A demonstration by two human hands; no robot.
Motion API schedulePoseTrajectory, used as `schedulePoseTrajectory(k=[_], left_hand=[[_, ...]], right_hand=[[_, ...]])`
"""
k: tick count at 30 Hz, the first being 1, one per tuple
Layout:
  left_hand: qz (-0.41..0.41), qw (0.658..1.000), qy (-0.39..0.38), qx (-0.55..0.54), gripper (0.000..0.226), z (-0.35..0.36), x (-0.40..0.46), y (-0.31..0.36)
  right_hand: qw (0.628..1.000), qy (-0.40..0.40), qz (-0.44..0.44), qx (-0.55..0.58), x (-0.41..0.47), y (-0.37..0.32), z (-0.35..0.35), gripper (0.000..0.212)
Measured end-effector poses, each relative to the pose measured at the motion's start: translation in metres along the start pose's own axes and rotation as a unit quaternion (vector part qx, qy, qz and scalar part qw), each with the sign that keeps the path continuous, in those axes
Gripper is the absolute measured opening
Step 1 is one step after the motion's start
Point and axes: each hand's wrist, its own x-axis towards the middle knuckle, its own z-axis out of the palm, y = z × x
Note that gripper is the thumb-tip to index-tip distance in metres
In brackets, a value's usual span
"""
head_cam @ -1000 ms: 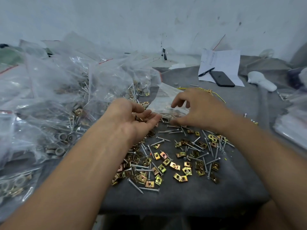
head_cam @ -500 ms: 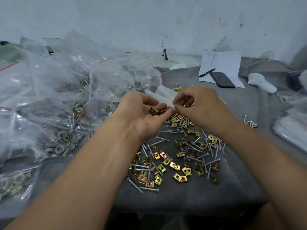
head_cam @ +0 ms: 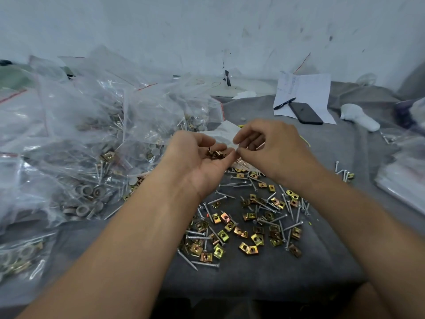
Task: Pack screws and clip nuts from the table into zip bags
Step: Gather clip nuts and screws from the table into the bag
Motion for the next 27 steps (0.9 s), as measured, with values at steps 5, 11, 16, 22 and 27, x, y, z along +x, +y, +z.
schedulePoseTrajectory(k=[5, 11, 16, 22, 27], left_hand=[[-0.002, 0.998, -0.039, -0.040, 0.049, 0.008, 0.000, 0.000], [-0.018, 0.992, -0.116, -0.040, 0.078, 0.026, -0.010, 0.001], [-0.018, 0.992, -0.110, 0.060, 0.095, 0.026, -0.014, 0.007], [-0.015, 0.988, -0.109, 0.110, 0.095, 0.015, -0.010, 0.018], [0.077, 0.970, -0.100, 0.210, 0.073, 0.012, -0.017, 0.021]], right_hand=[[0.997, 0.010, -0.014, 0.071, -0.004, -0.008, -0.002, 0.018], [0.988, 0.013, -0.017, 0.150, -0.006, -0.018, -0.002, 0.017], [0.987, 0.017, -0.003, 0.162, -0.008, -0.015, -0.008, 0.018], [0.988, 0.041, 0.009, 0.151, -0.004, -0.009, -0.011, 0.018], [0.989, 0.092, 0.024, 0.110, 0.004, 0.003, -0.014, 0.016]])
